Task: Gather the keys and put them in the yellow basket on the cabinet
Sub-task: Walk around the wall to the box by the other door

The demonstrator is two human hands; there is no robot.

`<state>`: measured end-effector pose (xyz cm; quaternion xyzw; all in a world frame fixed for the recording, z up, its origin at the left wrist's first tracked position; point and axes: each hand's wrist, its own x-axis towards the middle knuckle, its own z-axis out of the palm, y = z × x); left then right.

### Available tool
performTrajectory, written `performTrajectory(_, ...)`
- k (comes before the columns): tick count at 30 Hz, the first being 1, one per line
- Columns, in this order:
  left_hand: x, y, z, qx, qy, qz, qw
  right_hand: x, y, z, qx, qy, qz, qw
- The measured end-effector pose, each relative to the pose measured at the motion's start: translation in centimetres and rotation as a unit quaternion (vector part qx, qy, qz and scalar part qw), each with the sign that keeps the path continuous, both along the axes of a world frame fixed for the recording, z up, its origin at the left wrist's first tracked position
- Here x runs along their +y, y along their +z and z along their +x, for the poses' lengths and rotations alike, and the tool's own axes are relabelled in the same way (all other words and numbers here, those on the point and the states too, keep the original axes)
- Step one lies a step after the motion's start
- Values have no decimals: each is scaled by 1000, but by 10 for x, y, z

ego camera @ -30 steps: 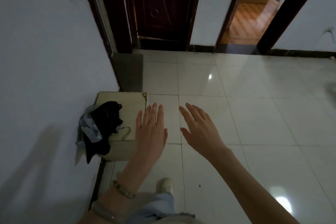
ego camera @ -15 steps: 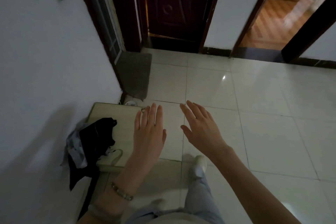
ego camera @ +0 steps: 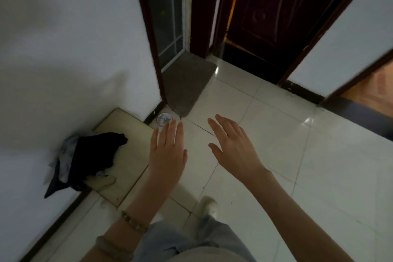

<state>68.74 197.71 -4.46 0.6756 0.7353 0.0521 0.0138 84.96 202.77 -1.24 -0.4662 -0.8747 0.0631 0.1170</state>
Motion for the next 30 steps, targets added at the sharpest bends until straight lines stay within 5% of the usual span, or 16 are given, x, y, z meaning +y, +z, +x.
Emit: performTrajectory(30,195,-24,-51,-7,286,-19,958,291,-33,-119,53,354,-80,930)
